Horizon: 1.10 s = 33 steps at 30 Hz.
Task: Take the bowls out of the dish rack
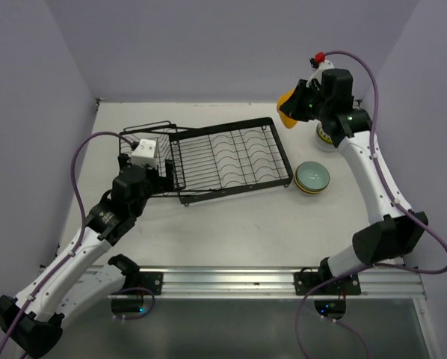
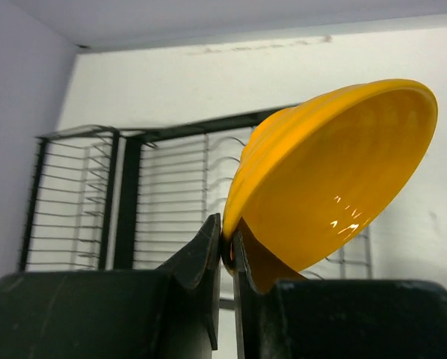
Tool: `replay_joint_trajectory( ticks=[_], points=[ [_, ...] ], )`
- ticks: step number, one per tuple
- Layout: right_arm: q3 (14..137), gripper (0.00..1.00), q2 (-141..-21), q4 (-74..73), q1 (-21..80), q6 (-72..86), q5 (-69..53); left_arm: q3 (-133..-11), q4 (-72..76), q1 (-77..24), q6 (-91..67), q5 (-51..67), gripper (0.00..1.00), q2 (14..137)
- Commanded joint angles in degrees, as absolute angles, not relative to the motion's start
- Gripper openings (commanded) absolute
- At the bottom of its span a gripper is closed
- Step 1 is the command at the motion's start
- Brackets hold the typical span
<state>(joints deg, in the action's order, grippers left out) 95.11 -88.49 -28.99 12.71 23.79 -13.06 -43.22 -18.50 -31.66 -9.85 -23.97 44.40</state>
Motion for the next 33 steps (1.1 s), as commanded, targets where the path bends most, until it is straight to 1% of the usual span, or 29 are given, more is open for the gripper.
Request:
replay_joint_trajectory(
  ticks=[1, 3, 5, 9, 19, 28, 33],
  points=[
    [96.86, 0.0, -84.82, -52.89, 13.36, 10.56, -2.49, -43.33, -17.14, -31.9, -9.23, -25.66, 1.0, 43.24],
    [95.2, 0.0, -82.98, -55.97, 13.36, 9.76, -0.18, -43.24, -17.14, -31.9, -9.32, -25.75, 1.0, 43.07],
    [93.26, 0.0, -82.27, -57.56, 13.36, 9.06, 5.59, -43.24, -17.23, -31.9, -9.23, -25.66, 1.0, 42.98],
    [92.46, 0.0, -83.14, -61.78, 13.36, 7.39, 11.49, -43.33, -17.31, -31.9, -9.23, -26.01, 1.0, 43.07],
    [83.41, 0.0, -84.11, -60.38, 13.36, 5.62, 13.27, -43.33, -17.49, -31.99, -9.23, -26.63, 1.0, 43.15],
    [82.54, 0.0, -88.33, -57.92, 13.36, 7.65, 12.83, -43.42, -17.58, -31.9, -9.23, -26.1, 1.0, 43.07],
    [81.91, 0.0, -89.82, -57.39, 13.45, 7.47, 14.93, -43.42, -17.58, -31.9, -9.23, -25.49, 1.0, 43.16]
  ],
)
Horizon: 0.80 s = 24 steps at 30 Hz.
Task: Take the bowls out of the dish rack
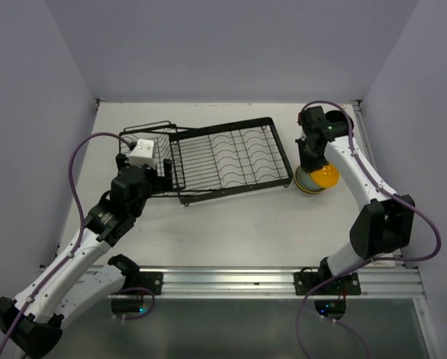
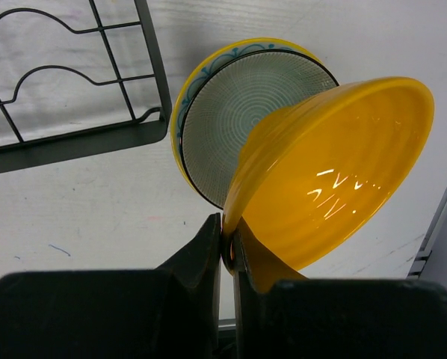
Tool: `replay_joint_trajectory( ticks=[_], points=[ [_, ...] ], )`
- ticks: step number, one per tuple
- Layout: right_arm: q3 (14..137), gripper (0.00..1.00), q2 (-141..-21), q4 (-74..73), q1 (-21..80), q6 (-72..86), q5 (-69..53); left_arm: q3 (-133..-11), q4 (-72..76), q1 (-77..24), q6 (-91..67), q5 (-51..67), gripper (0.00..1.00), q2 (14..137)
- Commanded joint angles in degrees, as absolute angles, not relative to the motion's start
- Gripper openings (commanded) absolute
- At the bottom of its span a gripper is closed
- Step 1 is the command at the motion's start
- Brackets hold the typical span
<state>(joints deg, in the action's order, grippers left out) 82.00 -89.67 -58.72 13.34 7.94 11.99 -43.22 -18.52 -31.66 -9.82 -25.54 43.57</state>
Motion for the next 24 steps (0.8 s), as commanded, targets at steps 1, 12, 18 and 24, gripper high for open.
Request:
replay_joint_trajectory(
  ticks=[1, 12, 18, 24],
  points=[
    [81.74, 0.0, -89.91, -57.13, 13.53, 7.56, 14.94, -43.42, -17.49, -31.9, -9.32, -25.4, 1.0, 43.33],
    [81.03, 0.01, -93.16, -55.11, 14.32, 7.56, 13.27, -43.59, -17.58, -31.9, -9.32, -25.05, 1.0, 43.68],
    [80.25, 0.11, -94.13, -54.06, 14.68, 7.56, 14.06, -43.59, -17.75, -31.9, -9.4, -25.75, 1.0, 43.24],
    [79.8, 0.22, -94.13, -53.26, 14.68, 7.65, 13.71, -43.59, -17.67, -31.9, -9.32, -25.58, 1.0, 43.33]
  ],
)
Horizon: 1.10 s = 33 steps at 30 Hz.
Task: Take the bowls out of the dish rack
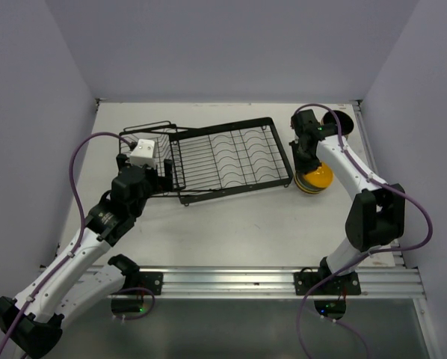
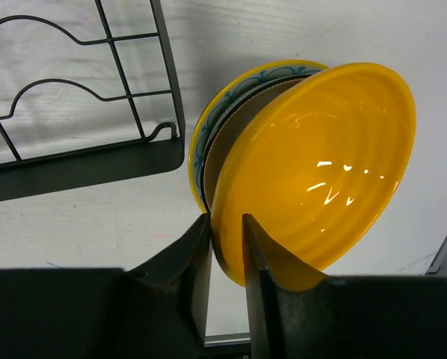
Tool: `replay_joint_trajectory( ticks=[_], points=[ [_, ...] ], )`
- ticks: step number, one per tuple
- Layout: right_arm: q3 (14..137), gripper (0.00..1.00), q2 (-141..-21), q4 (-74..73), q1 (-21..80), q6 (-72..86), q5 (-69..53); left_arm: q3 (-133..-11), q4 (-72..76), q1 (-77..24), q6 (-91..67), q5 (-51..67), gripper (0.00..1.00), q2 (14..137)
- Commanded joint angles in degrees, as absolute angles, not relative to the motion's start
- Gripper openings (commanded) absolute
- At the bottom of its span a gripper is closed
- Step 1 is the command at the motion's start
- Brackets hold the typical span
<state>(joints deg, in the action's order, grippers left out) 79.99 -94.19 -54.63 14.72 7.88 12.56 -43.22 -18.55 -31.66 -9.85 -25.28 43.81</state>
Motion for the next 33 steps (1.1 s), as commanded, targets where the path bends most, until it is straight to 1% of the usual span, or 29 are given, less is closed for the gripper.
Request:
replay_joint_trajectory(
  ticks=[1, 4, 6, 10, 12, 18, 19, 21, 24, 25, 28, 29, 33],
  points=[
    [79.8, 0.28, -94.13, -53.26, 14.68, 7.73, 13.62, -43.59, -17.67, -31.9, -9.4, -25.66, 1.0, 43.33],
    [79.8, 0.41, -93.96, -53.17, 14.68, 7.82, 13.19, -43.59, -17.67, -31.82, -9.4, -25.66, 1.0, 43.24],
    [79.98, 0.45, -93.61, -53.35, 14.68, 7.82, 13.01, -43.59, -17.67, -31.9, -9.4, -25.75, 1.0, 43.24],
    [80.33, 0.5, -92.12, -53.7, 14.68, 8.26, 11.96, -43.51, -17.75, -31.82, -9.4, -25.84, 1.0, 43.07],
    [80.94, 0.51, -91.32, -54.31, 14.68, 8.44, 11.6, -43.51, -17.75, -31.9, -9.4, -25.75, 1.0, 42.98],
    [80.16, 0.62, -87.37, -51.87, 14.68, 9.4, 8.97, -43.51, -17.67, -31.9, -9.49, -25.66, 1.0, 43.33],
    [79.72, 0.66, -86.75, -51.33, 14.68, 9.93, 8.79, -43.51, -17.58, -31.9, -9.49, -25.58, 1.0, 43.33],
    [77.8, 0.66, -85.26, -49.15, 14.68, 10.63, 8.7, -43.42, -17.67, -31.82, -9.41, -25.66, 1.0, 43.5],
    [75.51, 0.59, -83.94, -47.38, 14.68, 11.51, 8.26, -43.33, -17.67, -31.82, -9.41, -25.84, 1.0, 43.51],
    [75.15, 0.5, -83.67, -47.2, 14.68, 11.43, 8.0, -43.33, -17.67, -31.82, -9.4, -25.84, 1.0, 43.51],
    [74.18, 0.38, -83.58, -46.76, 14.68, 11.43, 7.56, -43.33, -17.67, -31.9, -9.49, -26.01, 1.0, 43.59],
    [74.01, 0.31, -83.58, -46.67, 14.68, 11.43, 7.38, -43.33, -17.67, -31.82, -9.49, -26.1, 1.0, 43.59],
    [72.69, 0.2, -83.67, -45.53, 14.76, 11.6, 6.86, -43.33, -17.67, -31.82, -9.49, -26.19, 1.0, 43.77]
  ],
)
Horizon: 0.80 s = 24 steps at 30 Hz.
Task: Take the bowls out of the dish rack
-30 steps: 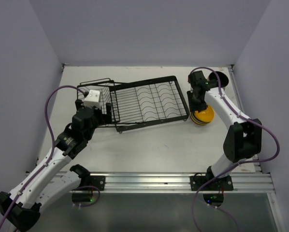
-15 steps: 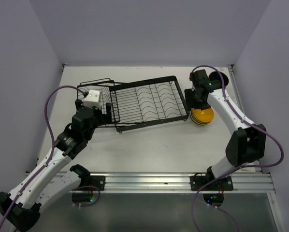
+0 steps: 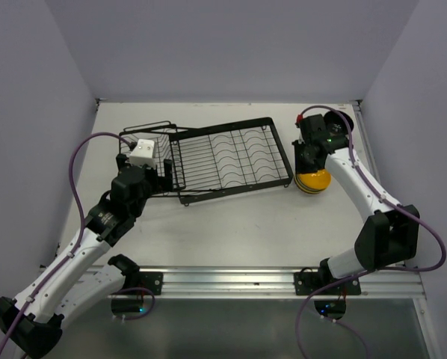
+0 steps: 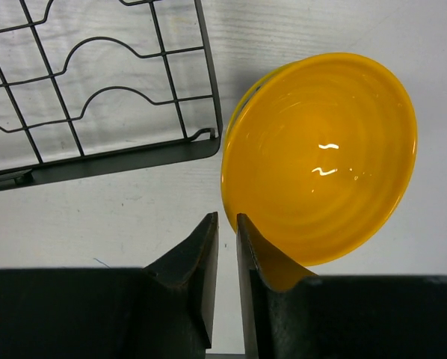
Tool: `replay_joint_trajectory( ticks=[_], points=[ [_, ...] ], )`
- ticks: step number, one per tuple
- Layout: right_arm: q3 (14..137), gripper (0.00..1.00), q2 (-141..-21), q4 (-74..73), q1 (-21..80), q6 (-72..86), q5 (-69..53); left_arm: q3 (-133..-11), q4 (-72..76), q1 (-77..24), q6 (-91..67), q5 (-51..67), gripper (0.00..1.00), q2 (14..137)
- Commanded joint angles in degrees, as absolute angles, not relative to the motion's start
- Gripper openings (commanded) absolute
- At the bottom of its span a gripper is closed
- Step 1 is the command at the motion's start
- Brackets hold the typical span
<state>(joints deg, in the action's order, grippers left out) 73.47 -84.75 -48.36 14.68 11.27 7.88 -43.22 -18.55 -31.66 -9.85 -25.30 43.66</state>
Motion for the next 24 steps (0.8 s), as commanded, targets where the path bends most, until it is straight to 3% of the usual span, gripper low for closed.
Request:
replay_joint_trajectory(
  ticks=[1, 14, 16, 24],
  points=[
    [72.51, 0.19, -83.76, -45.35, 14.68, 11.69, 6.86, -43.33, -17.67, -31.9, -9.49, -26.19, 1.0, 43.68],
    [71.01, 0.13, -85.61, -43.77, 14.68, 11.6, 7.56, -43.33, -17.67, -31.9, -9.4, -25.93, 1.0, 43.68],
    [71.01, 0.08, -85.96, -43.6, 14.68, 11.6, 7.56, -43.33, -17.67, -31.9, -9.49, -25.93, 1.0, 43.77],
    [70.66, 0.09, -86.57, -43.77, 14.68, 11.16, 8.17, -43.33, -17.58, -31.82, -9.4, -25.66, 1.0, 43.94]
  ],
)
